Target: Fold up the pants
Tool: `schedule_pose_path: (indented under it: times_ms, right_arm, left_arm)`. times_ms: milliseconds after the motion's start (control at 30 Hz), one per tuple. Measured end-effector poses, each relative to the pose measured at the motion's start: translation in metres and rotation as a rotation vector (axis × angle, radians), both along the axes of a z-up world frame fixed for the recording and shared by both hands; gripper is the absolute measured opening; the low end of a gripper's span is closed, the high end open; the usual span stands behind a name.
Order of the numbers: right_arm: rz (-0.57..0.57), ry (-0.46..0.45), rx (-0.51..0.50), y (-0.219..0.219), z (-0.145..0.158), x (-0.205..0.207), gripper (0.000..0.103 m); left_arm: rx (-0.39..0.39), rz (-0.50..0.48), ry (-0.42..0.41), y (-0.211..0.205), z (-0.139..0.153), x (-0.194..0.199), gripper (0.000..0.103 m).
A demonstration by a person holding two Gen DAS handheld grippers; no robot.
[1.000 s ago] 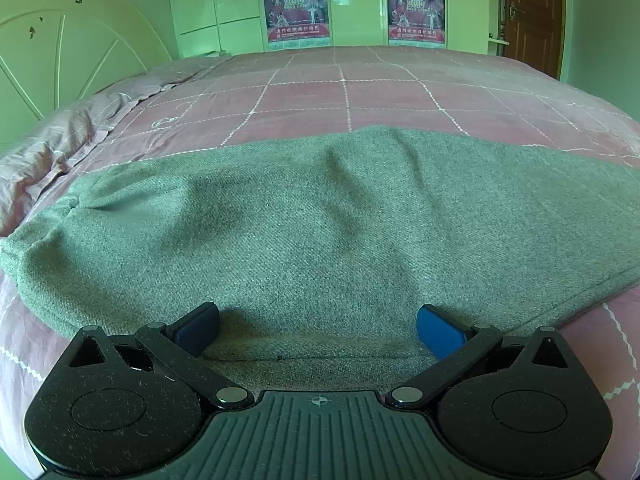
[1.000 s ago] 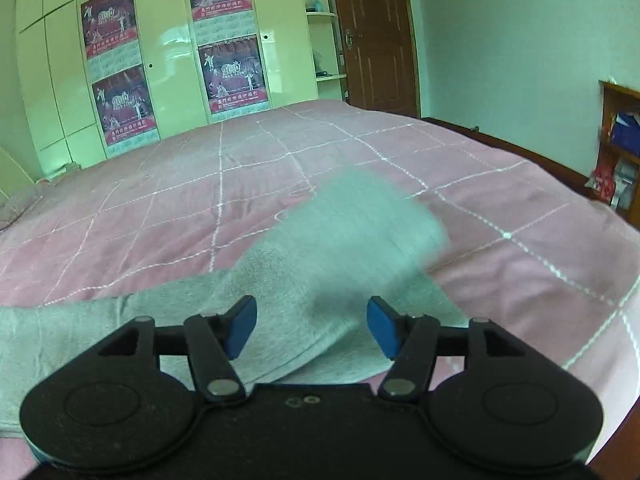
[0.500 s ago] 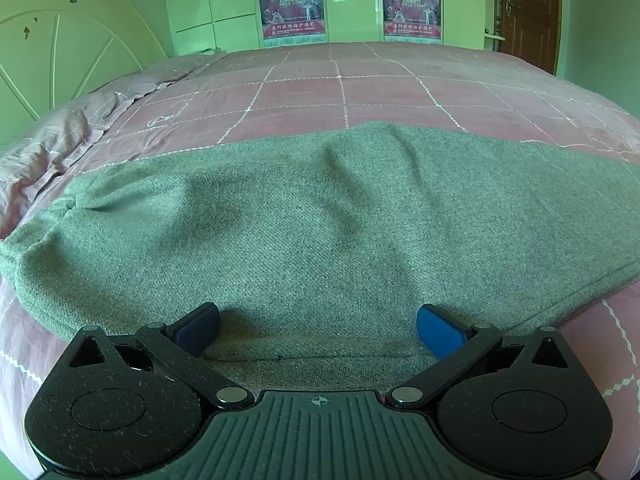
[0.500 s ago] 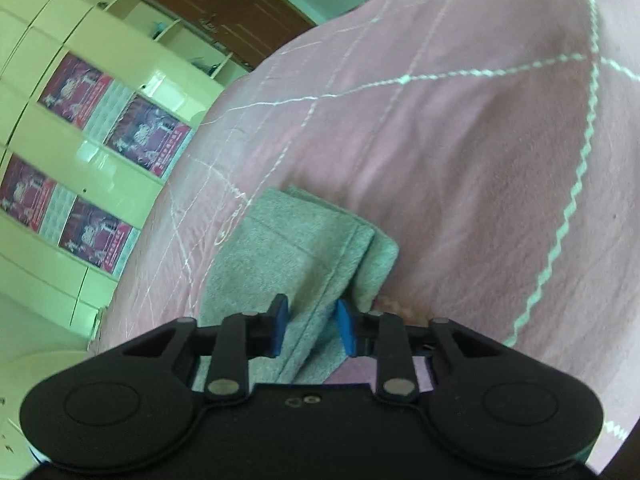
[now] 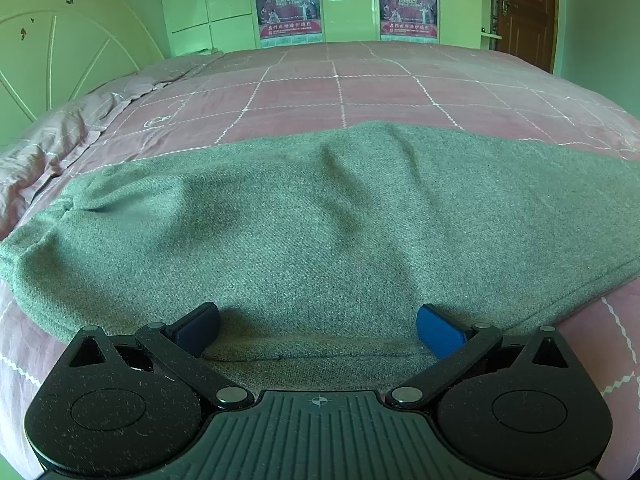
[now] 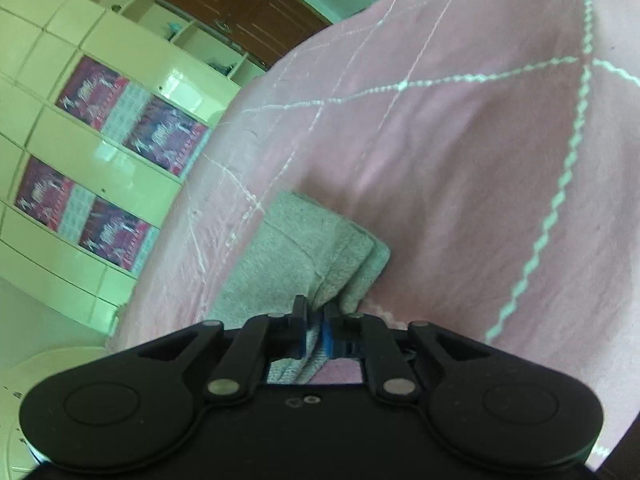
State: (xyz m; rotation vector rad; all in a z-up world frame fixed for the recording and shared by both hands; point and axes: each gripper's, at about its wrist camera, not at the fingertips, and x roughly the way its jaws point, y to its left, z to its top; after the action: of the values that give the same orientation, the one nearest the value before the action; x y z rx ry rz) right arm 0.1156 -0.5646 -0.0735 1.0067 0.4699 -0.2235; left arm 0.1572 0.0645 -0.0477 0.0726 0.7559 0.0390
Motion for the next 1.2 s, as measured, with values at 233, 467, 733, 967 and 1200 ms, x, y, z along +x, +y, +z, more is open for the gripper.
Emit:
schedule_pose_path:
  times_ms: [233,467,733,967,1200]
  right_arm:
    - [-0.049,0.008,0.055,-0.007,-0.009,-0.009,0.023]
    - [0.110,0.025,-0.331,0.022,0.052,0.036,0.006]
    - [0.170,0.066,-0.423,0.007,0.061,0.047,0.005]
    - [0.075,0.131,-0.287,-0.001,0.018,0.031,0.020]
    - [0.108,-0.001,-0.373,0.026,0.049,0.016,0.020]
  left_arm:
    - [0.008,0.005,-0.009,-0.002,-0.002,-0.002,0.103]
    - [0.004,-0.008,0.005,0.000,0.000,0.001,0.103]
    - [-0.006,-0.009,0.001,0.002,-0.001,0.002,0.103]
    - [-0.005,-0.018,0.002,0.004,-0.001,0.003,0.103]
    - [-0.039,-0.005,-0.051,0.008,0.006,-0.005,0.103]
